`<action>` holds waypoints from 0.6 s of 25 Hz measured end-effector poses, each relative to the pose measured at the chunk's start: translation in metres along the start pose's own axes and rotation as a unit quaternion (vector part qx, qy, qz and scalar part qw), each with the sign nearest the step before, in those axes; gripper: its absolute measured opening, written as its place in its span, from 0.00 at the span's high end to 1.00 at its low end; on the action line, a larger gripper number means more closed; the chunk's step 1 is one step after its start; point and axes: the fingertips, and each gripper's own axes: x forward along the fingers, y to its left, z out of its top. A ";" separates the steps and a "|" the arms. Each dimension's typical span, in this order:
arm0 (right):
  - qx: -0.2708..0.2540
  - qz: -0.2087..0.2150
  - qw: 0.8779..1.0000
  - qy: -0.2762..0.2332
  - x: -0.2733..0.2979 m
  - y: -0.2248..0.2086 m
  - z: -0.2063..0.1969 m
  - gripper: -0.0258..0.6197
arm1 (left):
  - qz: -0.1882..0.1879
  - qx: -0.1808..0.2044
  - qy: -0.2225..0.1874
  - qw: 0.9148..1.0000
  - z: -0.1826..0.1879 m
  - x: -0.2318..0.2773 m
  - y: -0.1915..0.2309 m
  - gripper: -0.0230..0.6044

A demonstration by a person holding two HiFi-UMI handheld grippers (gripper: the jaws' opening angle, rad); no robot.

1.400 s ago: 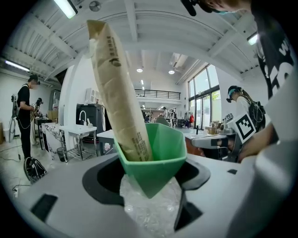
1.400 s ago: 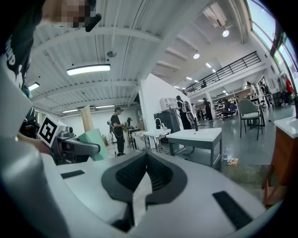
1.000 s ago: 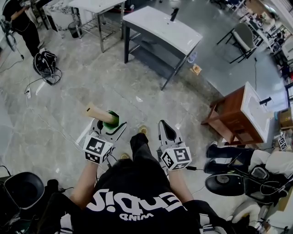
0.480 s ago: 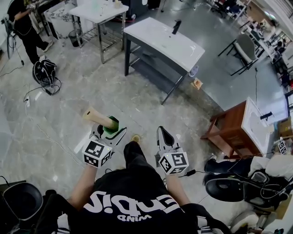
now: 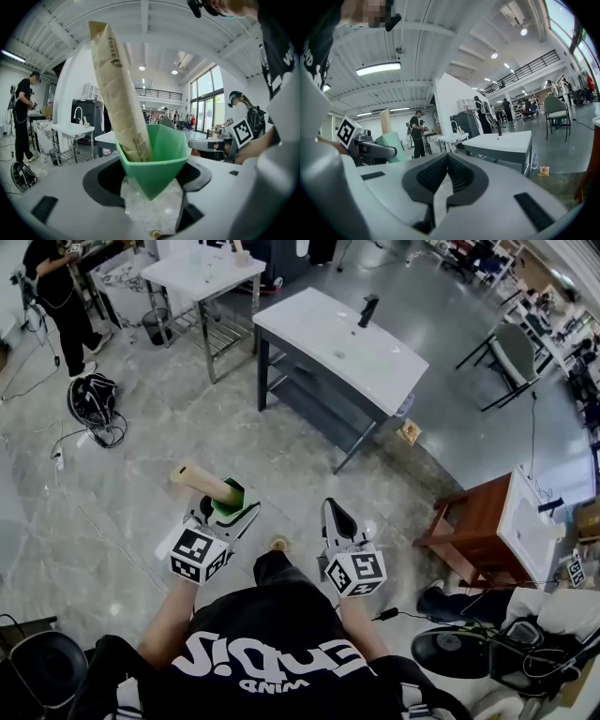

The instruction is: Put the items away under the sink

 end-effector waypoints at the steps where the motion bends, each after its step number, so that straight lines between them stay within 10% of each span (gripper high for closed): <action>1: 0.000 0.001 1.000 -0.003 0.006 -0.004 0.003 0.93 | 0.001 0.000 0.000 1.000 0.002 0.006 0.003 0.44; 15: 0.003 0.029 1.000 -0.005 0.081 -0.062 0.019 0.93 | -0.004 -0.006 -0.030 1.000 0.040 0.101 0.040 0.44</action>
